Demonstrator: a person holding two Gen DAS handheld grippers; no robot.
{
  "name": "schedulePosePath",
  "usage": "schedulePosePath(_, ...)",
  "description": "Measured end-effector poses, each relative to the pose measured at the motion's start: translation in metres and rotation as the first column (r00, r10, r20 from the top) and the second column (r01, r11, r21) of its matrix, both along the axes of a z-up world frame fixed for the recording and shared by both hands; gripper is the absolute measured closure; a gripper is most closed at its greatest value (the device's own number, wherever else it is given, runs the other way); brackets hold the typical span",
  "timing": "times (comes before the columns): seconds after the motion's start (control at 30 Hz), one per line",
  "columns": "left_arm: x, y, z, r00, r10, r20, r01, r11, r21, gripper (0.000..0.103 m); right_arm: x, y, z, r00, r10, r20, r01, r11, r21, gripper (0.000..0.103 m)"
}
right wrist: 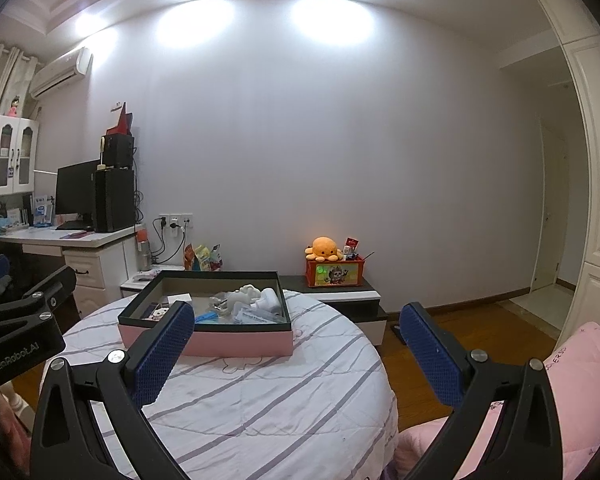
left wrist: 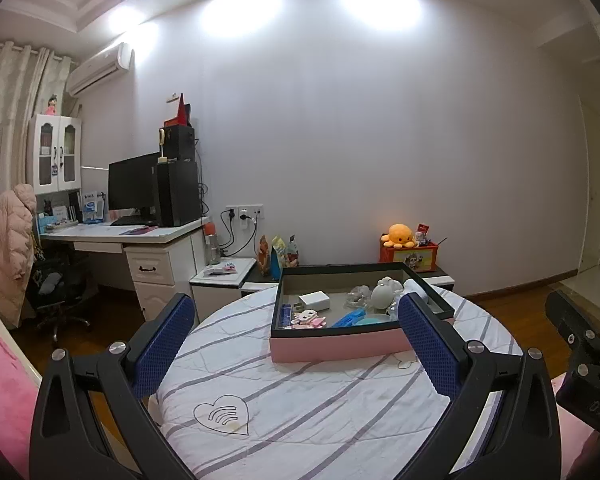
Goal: Organize rigid objects
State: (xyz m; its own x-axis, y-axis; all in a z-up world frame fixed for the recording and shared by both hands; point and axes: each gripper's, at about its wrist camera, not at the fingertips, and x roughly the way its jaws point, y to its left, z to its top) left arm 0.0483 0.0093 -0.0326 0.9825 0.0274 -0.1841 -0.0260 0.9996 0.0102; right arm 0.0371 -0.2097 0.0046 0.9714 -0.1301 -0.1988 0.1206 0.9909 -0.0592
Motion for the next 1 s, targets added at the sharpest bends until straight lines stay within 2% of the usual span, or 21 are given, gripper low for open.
schedulePosePath(0.5, 0.003, 0.002, -0.001, 1.000, -0.007, -0.005, 0.007, 1.000, -0.004, 0.000, 0.001, 0.011, -0.001, 1.000, 0.011, 0.000, -0.011, 0.999, -0.039, 0.000)
schedulePosePath(1.0, 0.004, 0.002, -0.001, 1.000, -0.005, -0.008, 0.005, 1.000, -0.006, 0.000, 0.005, 0.013, -0.001, 1.000, 0.016, -0.021, -0.016, 0.999, -0.037, 0.000)
